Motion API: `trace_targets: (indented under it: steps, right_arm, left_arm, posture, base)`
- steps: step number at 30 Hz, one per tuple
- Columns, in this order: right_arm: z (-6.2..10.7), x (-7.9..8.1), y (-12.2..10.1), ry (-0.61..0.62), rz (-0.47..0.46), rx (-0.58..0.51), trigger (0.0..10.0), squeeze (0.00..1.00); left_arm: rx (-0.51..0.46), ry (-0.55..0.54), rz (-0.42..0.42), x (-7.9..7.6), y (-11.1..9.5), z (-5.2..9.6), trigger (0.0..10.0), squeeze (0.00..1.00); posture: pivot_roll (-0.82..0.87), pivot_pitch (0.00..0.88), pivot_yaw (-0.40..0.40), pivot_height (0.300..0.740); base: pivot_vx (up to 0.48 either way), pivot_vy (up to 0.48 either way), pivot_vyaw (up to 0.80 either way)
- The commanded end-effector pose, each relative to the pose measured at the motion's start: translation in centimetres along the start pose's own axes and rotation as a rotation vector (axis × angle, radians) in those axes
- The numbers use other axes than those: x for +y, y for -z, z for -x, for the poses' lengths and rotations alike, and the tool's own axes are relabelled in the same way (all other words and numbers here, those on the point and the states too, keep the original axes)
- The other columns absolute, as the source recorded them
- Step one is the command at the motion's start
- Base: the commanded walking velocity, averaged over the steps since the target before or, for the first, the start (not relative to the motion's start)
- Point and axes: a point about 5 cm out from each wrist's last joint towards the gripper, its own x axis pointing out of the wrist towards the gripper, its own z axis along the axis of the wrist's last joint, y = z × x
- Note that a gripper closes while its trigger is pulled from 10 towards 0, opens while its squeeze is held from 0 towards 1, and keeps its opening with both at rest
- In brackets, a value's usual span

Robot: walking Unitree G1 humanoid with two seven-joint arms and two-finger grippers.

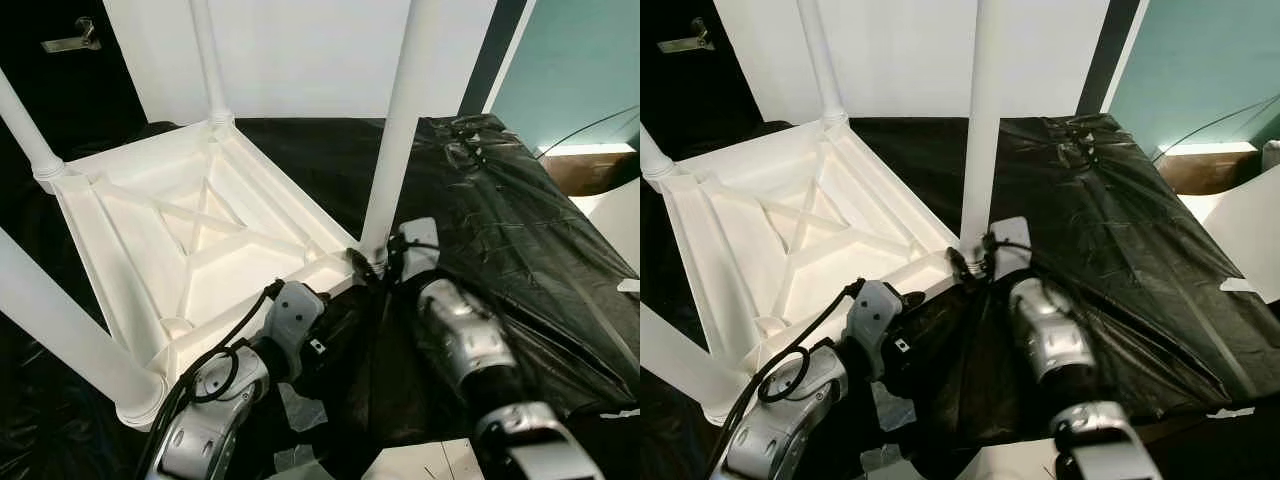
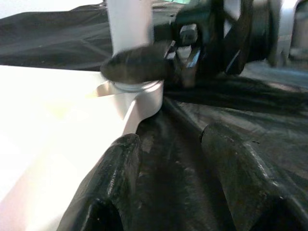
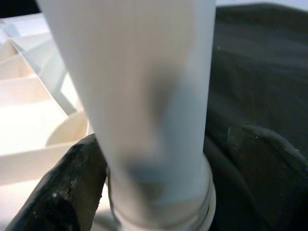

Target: Building children table

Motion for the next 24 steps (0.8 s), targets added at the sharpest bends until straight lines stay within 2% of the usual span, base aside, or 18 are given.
trace_targets:
  steps: [1,5,8,11,14,18,24]
  right_arm:
    - [0.1,-0.4,0.0,-0.024,0.001,0.001,10.0,0.0]
    - [-0.1,-1.3,-0.8,-0.124,0.069,0.002,10.0,0.0]
    - [-0.5,-1.6,-1.3,-0.229,0.087,0.01,10.0,0.0]
    - [-0.6,-1.6,-1.4,-0.252,0.088,0.011,10.0,0.0]
    - [-0.9,-1.5,-1.6,-0.325,0.09,0.021,10.0,0.0]
    - [-1.1,-2.0,-2.1,-0.44,0.141,0.055,10.0,0.0]
    - [-1.4,-2.6,-3.2,-0.52,0.188,0.08,10.0,0.0]
  left_arm:
    - [0.006,-0.038,-0.006,0.1,0.0,0.3,10.0,0.0]
    - [0.025,-0.044,-0.021,0.7,0.2,0.8,10.0,0.0]
    - [0.057,-0.05,-0.042,1.4,0.5,1.6,10.0,0.0]
    - [0.063,-0.05,-0.044,1.6,0.6,1.7,10.0,0.0]
    - [0.076,-0.046,-0.053,1.8,0.6,2.1,10.0,0.0]
    - [0.094,-0.052,-0.066,2.0,0.6,2.7,10.0,0.0]
    - [0.096,-0.054,-0.067,1.8,0.5,3.1,10.0,0.0]
  posture:
    - [0.12,0.048,-0.059,0.74]
    - [0.13,0.048,-0.06,0.74]
    - [0.13,0.05,-0.063,0.74]
    - [0.13,0.05,-0.063,0.74]
    - [0.15,0.056,-0.065,0.74]
    - [0.17,0.07,-0.068,0.74]
    - [0.19,0.084,-0.066,0.74]
  base:
    - [0.0,0.0,0.0]
    - [0.0,0.0,0.0]
    - [0.0,0.0,0.0]
    - [0.0,0.0,0.0]
    - [0.0,0.0,0.0]
    - [0.0,0.0,0.0]
    - [0.0,0.0,0.0]
